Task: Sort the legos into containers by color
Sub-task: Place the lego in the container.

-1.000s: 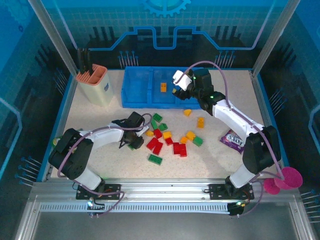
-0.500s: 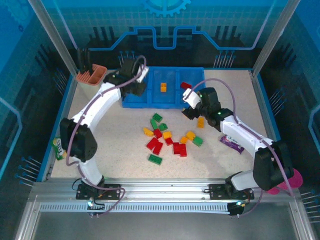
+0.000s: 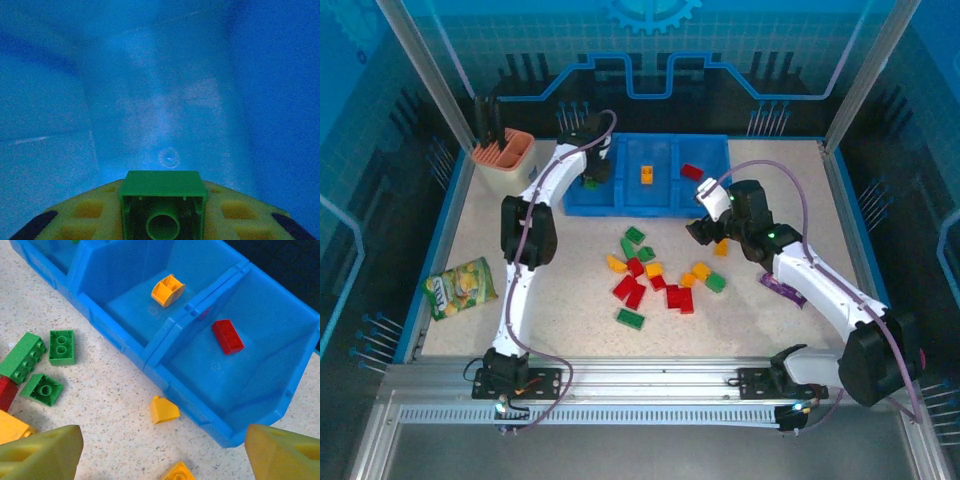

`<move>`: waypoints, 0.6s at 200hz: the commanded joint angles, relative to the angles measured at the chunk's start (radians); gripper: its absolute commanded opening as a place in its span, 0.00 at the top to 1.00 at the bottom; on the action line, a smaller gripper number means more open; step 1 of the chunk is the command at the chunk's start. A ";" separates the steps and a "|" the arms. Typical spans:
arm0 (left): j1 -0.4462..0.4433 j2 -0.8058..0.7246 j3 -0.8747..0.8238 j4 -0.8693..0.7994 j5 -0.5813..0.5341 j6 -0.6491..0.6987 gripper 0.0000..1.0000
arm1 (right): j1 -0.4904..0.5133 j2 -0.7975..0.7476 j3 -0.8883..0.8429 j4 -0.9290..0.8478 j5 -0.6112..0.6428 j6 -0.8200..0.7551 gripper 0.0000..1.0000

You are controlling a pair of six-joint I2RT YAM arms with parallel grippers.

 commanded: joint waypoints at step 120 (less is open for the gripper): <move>0.043 -0.008 -0.102 0.109 0.092 -0.088 0.50 | 0.034 0.041 0.048 -0.193 0.026 0.088 0.11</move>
